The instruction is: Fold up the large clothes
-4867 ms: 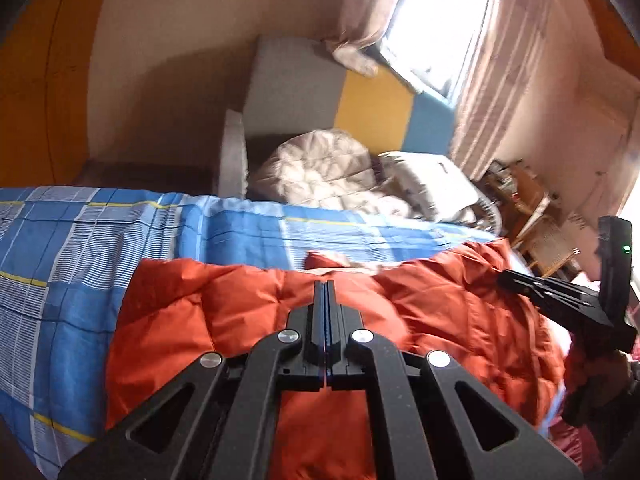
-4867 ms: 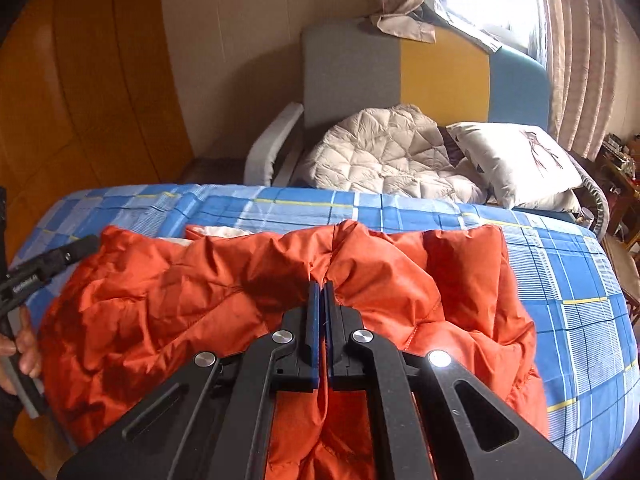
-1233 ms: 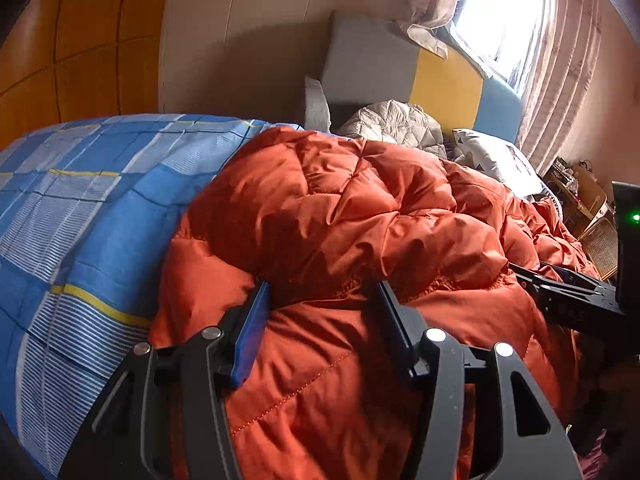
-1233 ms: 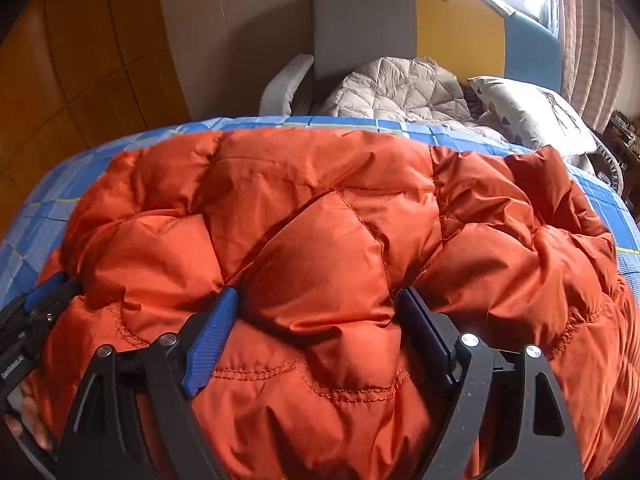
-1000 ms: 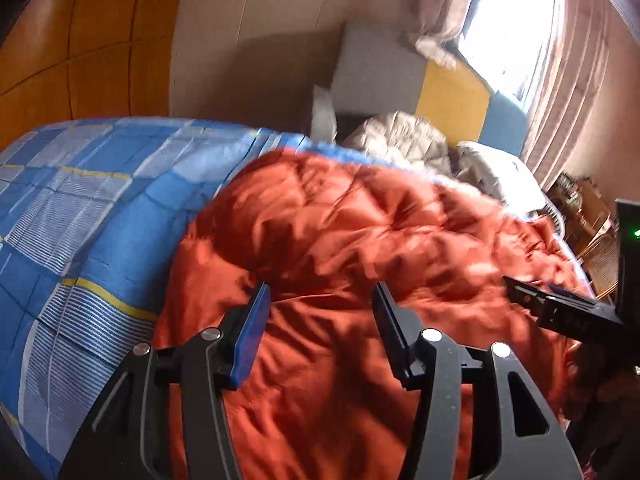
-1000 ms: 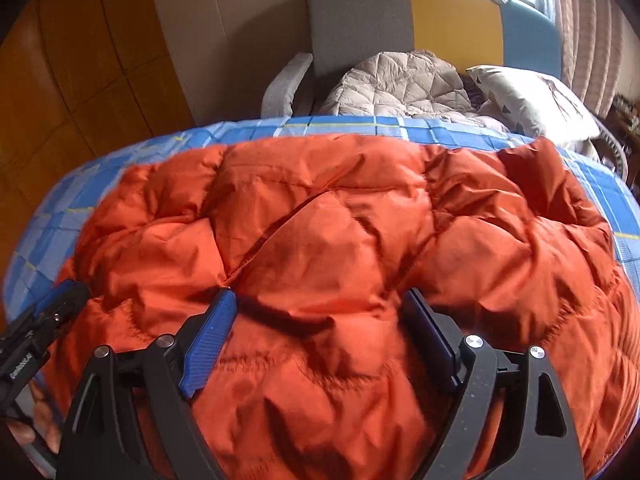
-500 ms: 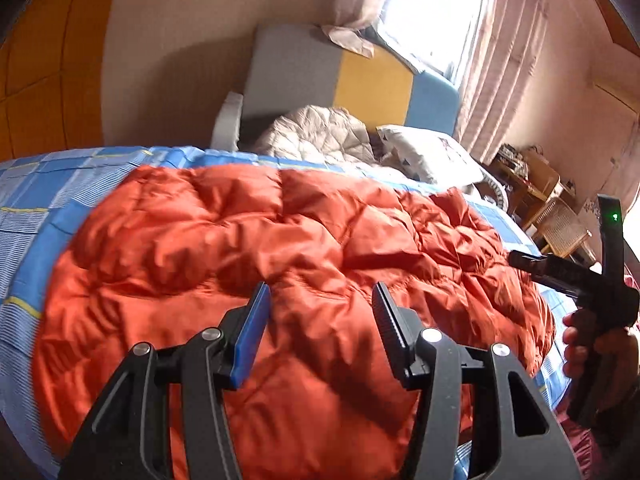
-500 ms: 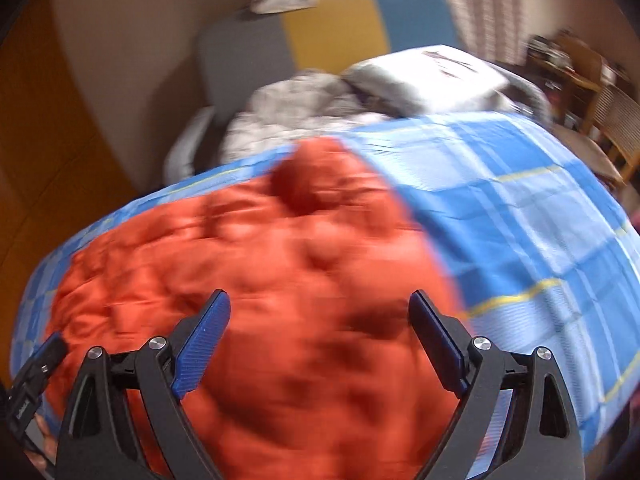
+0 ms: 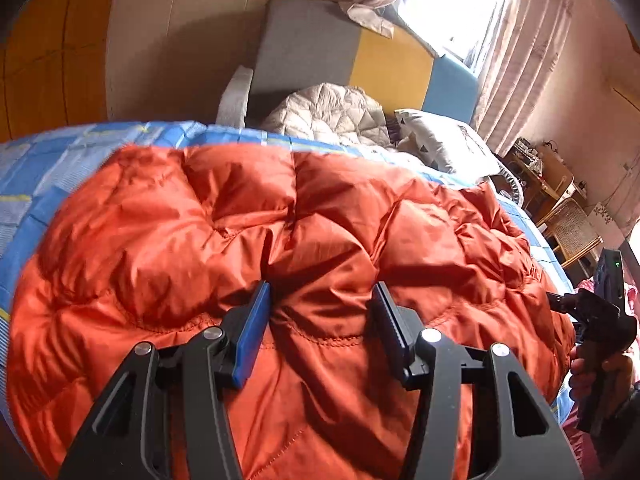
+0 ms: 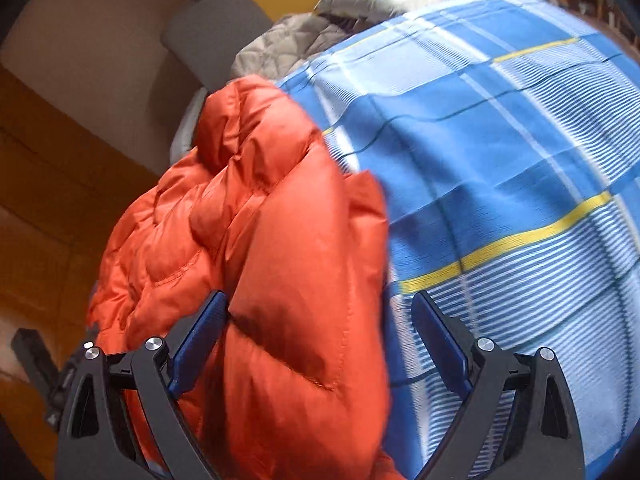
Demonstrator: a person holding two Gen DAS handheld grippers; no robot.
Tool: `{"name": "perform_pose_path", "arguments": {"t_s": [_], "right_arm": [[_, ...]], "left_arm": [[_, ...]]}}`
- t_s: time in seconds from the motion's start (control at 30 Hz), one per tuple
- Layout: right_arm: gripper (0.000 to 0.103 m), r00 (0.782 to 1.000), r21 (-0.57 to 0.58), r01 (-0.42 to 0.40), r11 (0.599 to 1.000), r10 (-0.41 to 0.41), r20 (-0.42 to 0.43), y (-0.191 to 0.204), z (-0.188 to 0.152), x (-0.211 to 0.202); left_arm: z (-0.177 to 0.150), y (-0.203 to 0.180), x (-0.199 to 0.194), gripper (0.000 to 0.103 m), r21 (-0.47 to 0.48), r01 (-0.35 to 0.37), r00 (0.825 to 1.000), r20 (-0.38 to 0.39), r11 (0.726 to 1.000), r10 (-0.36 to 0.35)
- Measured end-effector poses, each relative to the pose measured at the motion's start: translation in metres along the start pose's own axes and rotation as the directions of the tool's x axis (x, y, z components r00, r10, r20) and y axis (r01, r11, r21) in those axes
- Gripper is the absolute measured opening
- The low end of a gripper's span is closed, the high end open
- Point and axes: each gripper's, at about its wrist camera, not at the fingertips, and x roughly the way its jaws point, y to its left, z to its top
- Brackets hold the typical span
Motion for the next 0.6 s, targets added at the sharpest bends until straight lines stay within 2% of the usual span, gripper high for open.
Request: {"name": "perform_pose_path", "arguments": {"t_s": [0.13,0.23,0.3,0.47,0.6], "right_arm": [[0.085,0.996,-0.01,-0.07,0.997,0.07,-0.048,0.003,-0.001,0.009],[0.076,0.994,-0.013,-0.09,0.996,0.089,-0.063,0.003,0.001,0.01],[0.072,0.994,-0.028,-0.084,0.996,0.082,-0.071,0.007,0.001,0.009],[0.071,0.994,-0.087,-0.048,0.995,0.039,-0.098,0.018,-0.004,-0.004],[0.07,0.989,-0.143,-0.058,0.988,0.037,-0.146,0.026,-0.018,-0.013]], "left_arm": [[-0.005,0.004,0.01,0.053,0.003,0.008,1.0,-0.013,1.0,-0.008],[-0.006,0.007,0.016,0.052,-0.018,0.021,1.0,-0.021,1.0,-0.021],[-0.008,0.008,0.018,0.052,-0.021,0.02,1.0,-0.017,1.0,-0.02],[-0.01,0.009,0.02,0.052,-0.019,0.024,1.0,-0.011,1.0,-0.024],[-0.012,0.011,0.019,0.052,-0.018,0.031,1.0,-0.005,0.999,-0.031]]}}
